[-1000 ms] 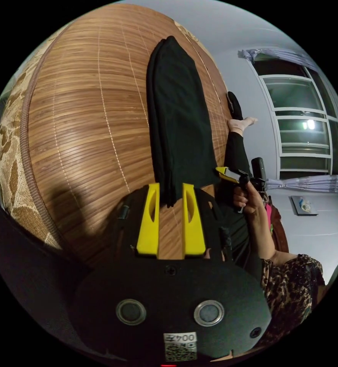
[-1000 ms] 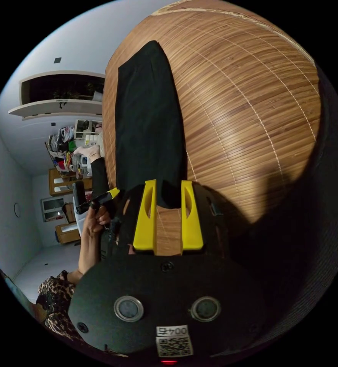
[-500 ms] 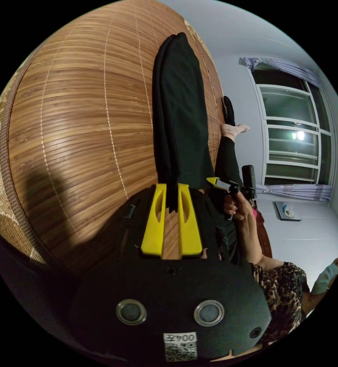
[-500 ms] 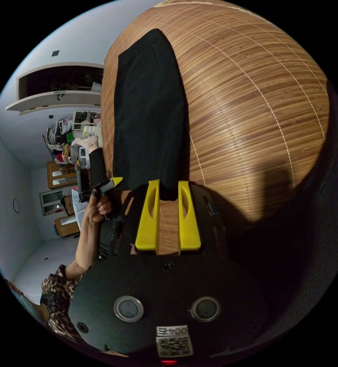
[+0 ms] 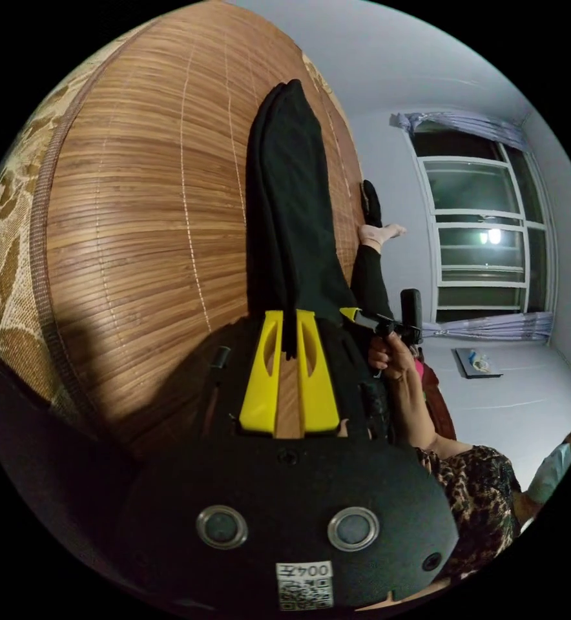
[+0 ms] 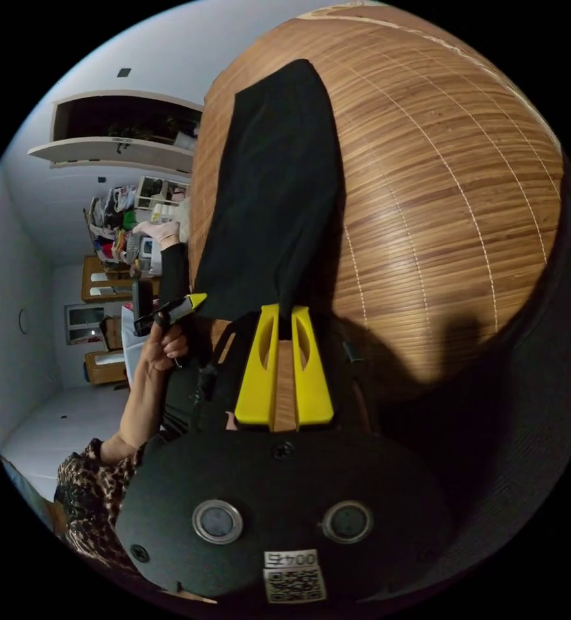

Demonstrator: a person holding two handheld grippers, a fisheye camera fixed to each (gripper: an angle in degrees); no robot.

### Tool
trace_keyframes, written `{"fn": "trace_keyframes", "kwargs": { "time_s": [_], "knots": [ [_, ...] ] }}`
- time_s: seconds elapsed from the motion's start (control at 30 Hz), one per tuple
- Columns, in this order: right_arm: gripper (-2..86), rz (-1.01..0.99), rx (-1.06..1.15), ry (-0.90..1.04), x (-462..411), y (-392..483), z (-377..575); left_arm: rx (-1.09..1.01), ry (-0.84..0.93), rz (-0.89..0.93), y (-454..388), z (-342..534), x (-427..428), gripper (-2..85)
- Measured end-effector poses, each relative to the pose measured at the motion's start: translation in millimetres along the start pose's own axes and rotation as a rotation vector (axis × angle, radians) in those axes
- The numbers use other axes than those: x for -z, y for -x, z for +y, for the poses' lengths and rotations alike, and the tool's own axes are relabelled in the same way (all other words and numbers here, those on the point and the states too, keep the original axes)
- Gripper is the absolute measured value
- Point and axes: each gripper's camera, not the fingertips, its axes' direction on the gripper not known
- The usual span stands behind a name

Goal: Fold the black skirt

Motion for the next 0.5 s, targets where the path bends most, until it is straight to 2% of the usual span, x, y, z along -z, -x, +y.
{"fn": "trace_keyframes", "kwargs": {
  "time_s": [0.13, 0.3, 0.5],
  "knots": [
    [4.4, -0.012, 0.083, -0.018, 25.3, 22.8, 26.2, 0.006, -0.008, 0.158, -9.2, 8.3, 26.5, 2.6],
    [4.3, -0.053, 0.126, -0.031, 47.9, 38.5, 66.3, -0.032, 0.02, 0.192, -28.5, 33.4, 47.9, 2.8],
    [4.3, -0.272, 0.109, -0.107, 73.7, 36.2, 102.5, 0.037, -0.021, 0.344, -25.3, 58.0, 70.0, 2.8]
  ]
}}
